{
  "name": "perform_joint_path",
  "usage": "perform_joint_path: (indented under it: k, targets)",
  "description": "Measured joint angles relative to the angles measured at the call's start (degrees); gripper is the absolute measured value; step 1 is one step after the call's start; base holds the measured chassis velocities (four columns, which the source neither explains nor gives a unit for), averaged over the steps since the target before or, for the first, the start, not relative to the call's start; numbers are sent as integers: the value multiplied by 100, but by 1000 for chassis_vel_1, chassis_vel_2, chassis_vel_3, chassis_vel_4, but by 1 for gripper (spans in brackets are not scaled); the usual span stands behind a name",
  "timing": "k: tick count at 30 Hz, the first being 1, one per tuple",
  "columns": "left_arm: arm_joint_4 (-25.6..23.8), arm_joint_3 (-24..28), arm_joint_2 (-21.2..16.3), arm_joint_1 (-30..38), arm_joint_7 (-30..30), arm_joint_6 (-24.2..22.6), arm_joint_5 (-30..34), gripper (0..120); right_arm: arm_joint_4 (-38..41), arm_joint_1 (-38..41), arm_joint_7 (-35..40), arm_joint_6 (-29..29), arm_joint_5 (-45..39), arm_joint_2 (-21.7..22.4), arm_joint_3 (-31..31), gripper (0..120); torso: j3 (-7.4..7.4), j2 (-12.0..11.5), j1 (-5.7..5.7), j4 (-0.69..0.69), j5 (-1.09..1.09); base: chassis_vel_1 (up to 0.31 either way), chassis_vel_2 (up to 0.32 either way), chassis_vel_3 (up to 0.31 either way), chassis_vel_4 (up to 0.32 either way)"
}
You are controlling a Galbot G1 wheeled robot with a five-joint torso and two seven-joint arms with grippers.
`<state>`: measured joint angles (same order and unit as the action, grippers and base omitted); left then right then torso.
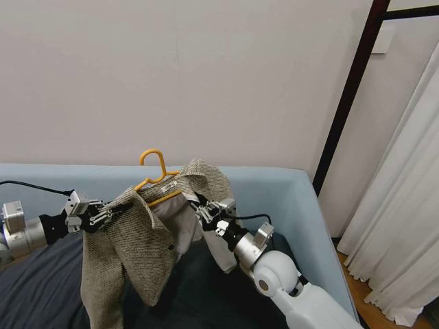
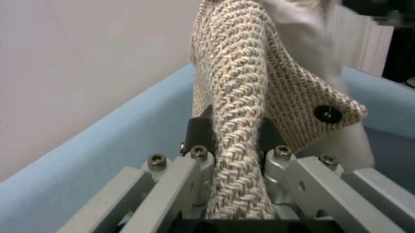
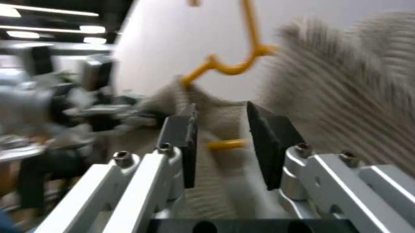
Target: Pick up the clothes from the sofa and hang them on the clothes hanger.
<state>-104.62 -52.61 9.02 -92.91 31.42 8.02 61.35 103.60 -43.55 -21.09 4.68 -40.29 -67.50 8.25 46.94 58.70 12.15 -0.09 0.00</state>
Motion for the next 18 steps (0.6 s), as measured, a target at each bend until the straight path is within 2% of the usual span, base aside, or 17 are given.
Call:
perform_joint_path:
  k: [1,2,4,7,8,11,13,15,17,18]
  targets:
    - [3,-4,-8,13,-34,10,13,8,-23,-21,-346,66,-43,16,-21,38,0,0,0,0,0,0,0,0,0]
    - [3,-4,-8,13,-34,10,13,8,-23,-21,-346,66,-43,16,-21,38,0,0,0,0,0,0,0,0,0]
    - [4,-22,-13,26,-85,31,41,8,-78,-53,-1043,173,-92,41,-70,45,0,0,0,0,0,0,0,0,0]
    - [2,-48,4,27,-109,55,52,8,-148,-116,-1623,374,-87,47,-109,61,0,0,0,0,0,0,0,0,0]
    - [2,-48,4,27,-109,55,52,8,-148,-116,-1623,374,-87,47,-109,61,0,0,0,0,0,0,0,0,0]
    - [-13,-68,43,34,-131,81,78,8,-139,-232,-1737,587,73,29,-194,75,0,0,0,0,0,0,0,0,0]
    - [-15,-68,55,34,-131,81,78,8,-124,-255,-1691,602,134,21,-212,77,0,-1,0,0,0,0,0,0,0]
    - [-19,-61,81,34,-134,81,66,8,-116,-278,-1502,607,203,14,-219,87,0,-1,0,0,0,0,0,0,0]
    - [-29,-53,93,31,-145,81,54,8,-53,-301,-776,489,575,11,-218,96,0,-1,0,1,0,0,0,0,0]
    - [-29,-53,93,31,-145,81,54,8,-53,-301,-776,489,575,11,-218,96,0,-1,0,1,0,0,0,0,0]
